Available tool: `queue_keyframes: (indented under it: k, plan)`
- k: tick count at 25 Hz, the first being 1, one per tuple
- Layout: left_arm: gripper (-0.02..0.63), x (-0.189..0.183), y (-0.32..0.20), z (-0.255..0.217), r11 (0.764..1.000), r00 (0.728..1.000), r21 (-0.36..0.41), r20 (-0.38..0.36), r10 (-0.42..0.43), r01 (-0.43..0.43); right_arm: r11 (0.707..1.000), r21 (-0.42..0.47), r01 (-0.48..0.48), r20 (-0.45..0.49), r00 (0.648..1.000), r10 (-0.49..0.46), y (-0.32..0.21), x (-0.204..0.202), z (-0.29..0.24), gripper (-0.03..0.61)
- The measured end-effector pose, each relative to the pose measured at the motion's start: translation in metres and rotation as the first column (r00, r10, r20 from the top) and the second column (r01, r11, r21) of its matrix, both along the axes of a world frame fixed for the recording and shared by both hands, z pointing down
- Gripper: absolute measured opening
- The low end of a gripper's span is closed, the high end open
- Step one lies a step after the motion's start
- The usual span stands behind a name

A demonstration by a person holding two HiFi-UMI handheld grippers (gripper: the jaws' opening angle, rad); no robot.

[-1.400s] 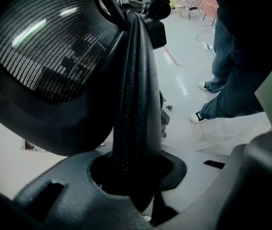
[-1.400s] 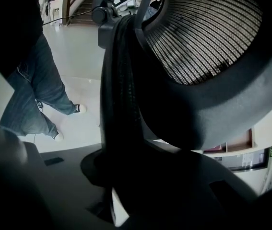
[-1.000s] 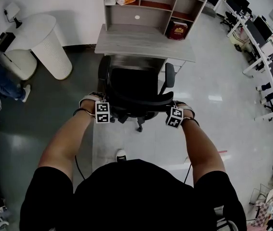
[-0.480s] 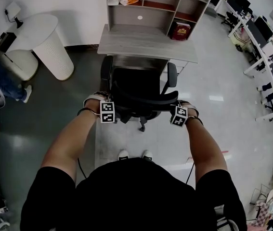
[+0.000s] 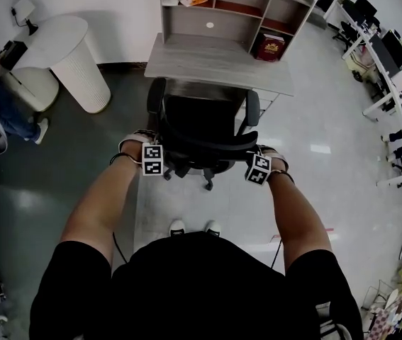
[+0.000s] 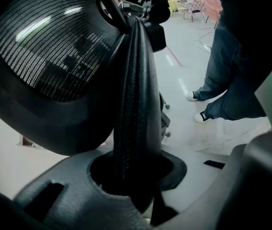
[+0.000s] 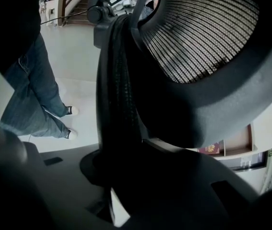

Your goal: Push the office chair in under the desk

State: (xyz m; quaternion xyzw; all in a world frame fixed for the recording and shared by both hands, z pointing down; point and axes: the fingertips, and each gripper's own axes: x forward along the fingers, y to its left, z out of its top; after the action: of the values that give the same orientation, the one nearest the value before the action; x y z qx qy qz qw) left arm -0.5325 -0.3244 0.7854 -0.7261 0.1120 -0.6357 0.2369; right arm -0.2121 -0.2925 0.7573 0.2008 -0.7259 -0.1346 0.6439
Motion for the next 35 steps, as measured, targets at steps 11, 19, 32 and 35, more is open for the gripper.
queue_keyframes:
  k: [11, 19, 32, 35]
  plan:
    - [0.072, 0.005, -0.019, -0.001, 1.000, 1.000, -0.002, -0.001, -0.025, 0.025, 1.000, 0.008, 0.024, 0.009, 1.000, -0.024, -0.028, 0.006, -0.001, 0.129]
    - [0.074, 0.005, -0.018, 0.001, 1.000, 1.000, 0.000, -0.013, -0.019, 0.019, 1.000, 0.011, 0.026, 0.018, 1.000, -0.026, -0.026, 0.004, -0.001, 0.129]
    - [0.075, 0.000, -0.013, 0.000, 1.000, 1.000, 0.014, -0.019, -0.002, 0.003, 0.999, 0.018, -0.035, 0.023, 0.999, 0.035, -0.024, 0.001, -0.003, 0.171]
    - [0.176, 0.001, -0.003, 0.001, 1.000, 0.999, -0.014, -0.048, 0.011, -0.012, 0.996, 0.040, -0.075, 0.043, 0.996, 0.073, -0.021, 0.006, -0.014, 0.221]
